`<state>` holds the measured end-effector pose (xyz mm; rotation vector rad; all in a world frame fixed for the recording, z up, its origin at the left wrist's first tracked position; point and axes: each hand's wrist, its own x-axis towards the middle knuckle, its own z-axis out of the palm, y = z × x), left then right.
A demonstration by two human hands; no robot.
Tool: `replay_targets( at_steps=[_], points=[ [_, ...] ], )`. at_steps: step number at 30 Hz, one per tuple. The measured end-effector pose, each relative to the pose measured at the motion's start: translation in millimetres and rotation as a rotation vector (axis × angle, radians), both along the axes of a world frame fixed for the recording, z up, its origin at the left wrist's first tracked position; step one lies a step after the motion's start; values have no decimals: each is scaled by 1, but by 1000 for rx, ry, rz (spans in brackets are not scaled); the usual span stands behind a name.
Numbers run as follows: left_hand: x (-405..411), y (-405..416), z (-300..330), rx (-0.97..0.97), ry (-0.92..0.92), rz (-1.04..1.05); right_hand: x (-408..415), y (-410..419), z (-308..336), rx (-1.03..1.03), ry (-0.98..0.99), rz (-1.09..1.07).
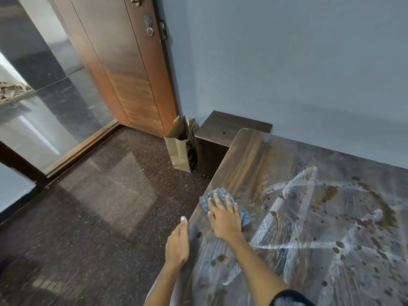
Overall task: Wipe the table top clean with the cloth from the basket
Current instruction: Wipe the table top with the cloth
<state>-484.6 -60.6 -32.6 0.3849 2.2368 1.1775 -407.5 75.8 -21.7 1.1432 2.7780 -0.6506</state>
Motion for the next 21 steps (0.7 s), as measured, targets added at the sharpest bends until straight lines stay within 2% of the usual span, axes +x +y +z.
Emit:
replay_targets(
  at_steps=[5,9,11,14,18,21],
  points=[
    [-10,1,-5,-16,20,4,23,-58,-8,14,57,214],
    [-9,4,-6,98,-9,-75,60,-45,-7,131,-44,47],
    [-14,8,-9,134,-83,-87,48,-25,-10,27,-75,-69],
    [-21,19,-14,184,-217,-79,6,-12,-6,57,-64,-174],
    [-26,28,-11,375,-449,3,-20,-57,-3,29,-16,-58],
    [-31,27,-13,378,-506,112,2,-92,4,84,7,-29]
  ],
)
